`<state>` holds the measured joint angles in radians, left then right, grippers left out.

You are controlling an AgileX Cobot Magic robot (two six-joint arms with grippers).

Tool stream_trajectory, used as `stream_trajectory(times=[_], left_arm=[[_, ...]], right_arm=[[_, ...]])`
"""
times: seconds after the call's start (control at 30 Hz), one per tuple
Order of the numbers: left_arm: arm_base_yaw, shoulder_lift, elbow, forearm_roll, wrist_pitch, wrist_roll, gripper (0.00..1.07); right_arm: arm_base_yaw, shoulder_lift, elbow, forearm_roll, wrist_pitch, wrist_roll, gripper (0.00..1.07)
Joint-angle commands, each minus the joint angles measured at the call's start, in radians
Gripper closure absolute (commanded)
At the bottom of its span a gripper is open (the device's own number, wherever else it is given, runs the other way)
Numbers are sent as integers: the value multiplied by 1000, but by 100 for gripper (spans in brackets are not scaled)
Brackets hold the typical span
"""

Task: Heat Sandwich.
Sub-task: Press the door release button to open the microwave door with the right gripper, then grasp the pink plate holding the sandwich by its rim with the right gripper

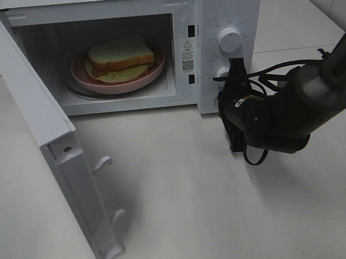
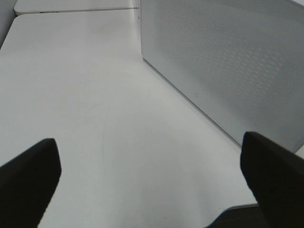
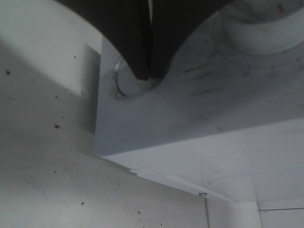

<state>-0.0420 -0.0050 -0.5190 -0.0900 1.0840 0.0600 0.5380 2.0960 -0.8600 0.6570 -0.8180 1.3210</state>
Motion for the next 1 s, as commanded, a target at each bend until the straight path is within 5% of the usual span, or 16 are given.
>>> stream_trajectory(times=[0.03,0.5,1.0], left_arm=[[0,-17,1,-1,-13,-5,9],[0,-17,1,-1,-13,-5,9],[0,-17,1,-1,-13,-5,9]], right_arm=[[-1,-38,27,-19,14,-12,107],[-1,-236,148,-58,207,-180,107],[-4,-446,146,-58,695,-709,106]])
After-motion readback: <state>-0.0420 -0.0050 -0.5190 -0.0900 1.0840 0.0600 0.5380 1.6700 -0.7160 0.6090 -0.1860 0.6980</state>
